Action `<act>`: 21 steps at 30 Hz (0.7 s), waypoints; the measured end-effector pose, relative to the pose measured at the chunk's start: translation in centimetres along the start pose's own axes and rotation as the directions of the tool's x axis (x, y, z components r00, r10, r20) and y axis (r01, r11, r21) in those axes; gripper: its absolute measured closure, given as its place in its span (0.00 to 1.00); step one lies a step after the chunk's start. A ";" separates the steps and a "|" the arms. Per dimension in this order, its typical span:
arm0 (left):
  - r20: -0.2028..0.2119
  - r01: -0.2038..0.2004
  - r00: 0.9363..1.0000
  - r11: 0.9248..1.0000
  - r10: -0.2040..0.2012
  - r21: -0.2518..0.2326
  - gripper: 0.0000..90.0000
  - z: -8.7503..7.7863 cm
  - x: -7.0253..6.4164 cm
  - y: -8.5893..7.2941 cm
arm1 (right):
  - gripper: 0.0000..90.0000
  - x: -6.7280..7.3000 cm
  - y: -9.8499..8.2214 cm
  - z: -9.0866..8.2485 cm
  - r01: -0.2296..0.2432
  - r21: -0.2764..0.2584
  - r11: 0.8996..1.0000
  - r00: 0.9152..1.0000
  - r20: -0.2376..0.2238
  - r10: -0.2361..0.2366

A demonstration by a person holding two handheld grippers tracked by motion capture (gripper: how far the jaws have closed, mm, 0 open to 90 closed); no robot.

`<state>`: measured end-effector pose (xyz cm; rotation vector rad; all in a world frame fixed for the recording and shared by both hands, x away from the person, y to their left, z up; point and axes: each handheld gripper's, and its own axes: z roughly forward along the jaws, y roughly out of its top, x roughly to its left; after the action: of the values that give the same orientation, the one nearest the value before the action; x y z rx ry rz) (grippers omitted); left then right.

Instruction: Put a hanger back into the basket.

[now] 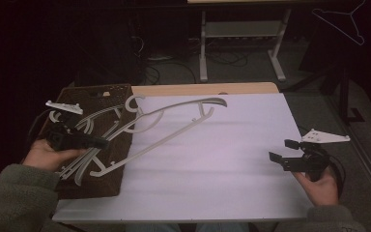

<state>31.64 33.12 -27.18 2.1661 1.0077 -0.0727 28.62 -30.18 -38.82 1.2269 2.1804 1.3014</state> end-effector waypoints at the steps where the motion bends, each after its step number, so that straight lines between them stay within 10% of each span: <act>1: -0.001 0.005 1.000 1.000 -0.005 -0.003 0.92 -0.2 0.2 -0.1 | 0.17 0.0 0.0 0.0 0.000 0.000 1.000 1.000 0.000 0.000; 10: 0.003 0.066 0.998 0.997 -0.066 -0.046 0.92 -2.1 2.5 -1.1 | 0.17 0.0 0.0 0.0 0.001 0.001 1.000 1.000 0.001 -0.001; 16: -0.006 0.112 0.994 0.994 -0.112 0.010 0.92 -2.0 4.3 -2.0 | 0.17 0.1 0.0 0.2 0.006 0.005 1.000 1.000 0.000 -0.006; 21: 0.023 0.170 0.985 0.984 -0.169 -0.062 0.92 -2.8 5.7 -3.0 | 0.17 0.2 -0.1 0.2 0.004 0.009 1.000 1.000 -0.001 -0.004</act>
<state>32.85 39.80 -28.81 2.0155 1.1671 -0.1376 28.65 -29.93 -38.99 1.2249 2.1904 1.2921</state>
